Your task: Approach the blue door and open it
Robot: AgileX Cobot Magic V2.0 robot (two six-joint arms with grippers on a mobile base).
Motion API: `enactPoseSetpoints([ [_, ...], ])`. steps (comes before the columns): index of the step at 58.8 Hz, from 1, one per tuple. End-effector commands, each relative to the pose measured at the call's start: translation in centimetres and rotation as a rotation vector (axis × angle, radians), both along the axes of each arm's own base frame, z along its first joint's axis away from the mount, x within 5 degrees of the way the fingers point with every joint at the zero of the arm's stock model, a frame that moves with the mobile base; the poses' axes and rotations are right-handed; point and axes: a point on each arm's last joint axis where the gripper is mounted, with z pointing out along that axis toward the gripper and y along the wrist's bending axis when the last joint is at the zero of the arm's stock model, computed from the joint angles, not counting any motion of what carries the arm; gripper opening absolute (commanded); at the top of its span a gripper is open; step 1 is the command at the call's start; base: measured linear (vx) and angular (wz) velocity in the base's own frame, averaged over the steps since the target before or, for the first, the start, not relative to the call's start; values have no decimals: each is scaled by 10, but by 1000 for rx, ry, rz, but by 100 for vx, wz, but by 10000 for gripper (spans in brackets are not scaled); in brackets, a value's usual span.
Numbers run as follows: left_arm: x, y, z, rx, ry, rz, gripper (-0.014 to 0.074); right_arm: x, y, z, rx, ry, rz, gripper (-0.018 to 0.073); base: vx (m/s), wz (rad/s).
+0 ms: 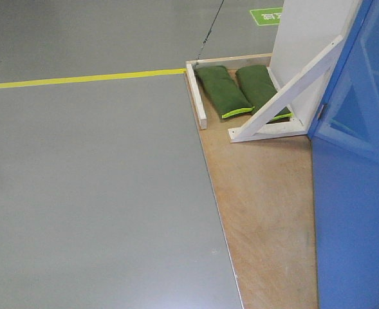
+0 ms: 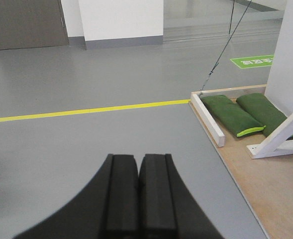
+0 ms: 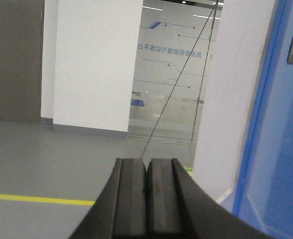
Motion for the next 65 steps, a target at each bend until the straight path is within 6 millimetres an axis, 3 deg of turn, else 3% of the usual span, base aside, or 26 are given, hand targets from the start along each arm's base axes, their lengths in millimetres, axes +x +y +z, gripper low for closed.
enactPoseSetpoints([
  [1, 0, -1, 17, -4, -123, -11, 73, 2, 1, 34, 153, -106, 35, 12, 0, 0],
  [8, 0, -1, 17, -4, -123, -11, 73, 4, 2, 61, 260, -142, 59, 12, 0, 0],
  [14, 0, -1, 17, -4, -123, -11, 73, 1, 1, 73, 264, -190, 67, 12, 0, 0],
  [30, 0, -1, 17, -4, -123, -11, 73, -3, 2, 82, 263, -295, 88, 12, 0, 0],
  [39, 0, -1, 17, -4, -123, -11, 73, 7, 2, 89, 269, -370, 79, 12, 0, 0],
  [56, 0, -1, 17, -4, -123, -11, 73, 9, -1, 118, 306, -441, 67, 12, 0, 0],
  [65, 0, -1, 17, -4, -123, -11, 73, 13, -1, 122, 309, -452, 67, 12, 0, 0],
])
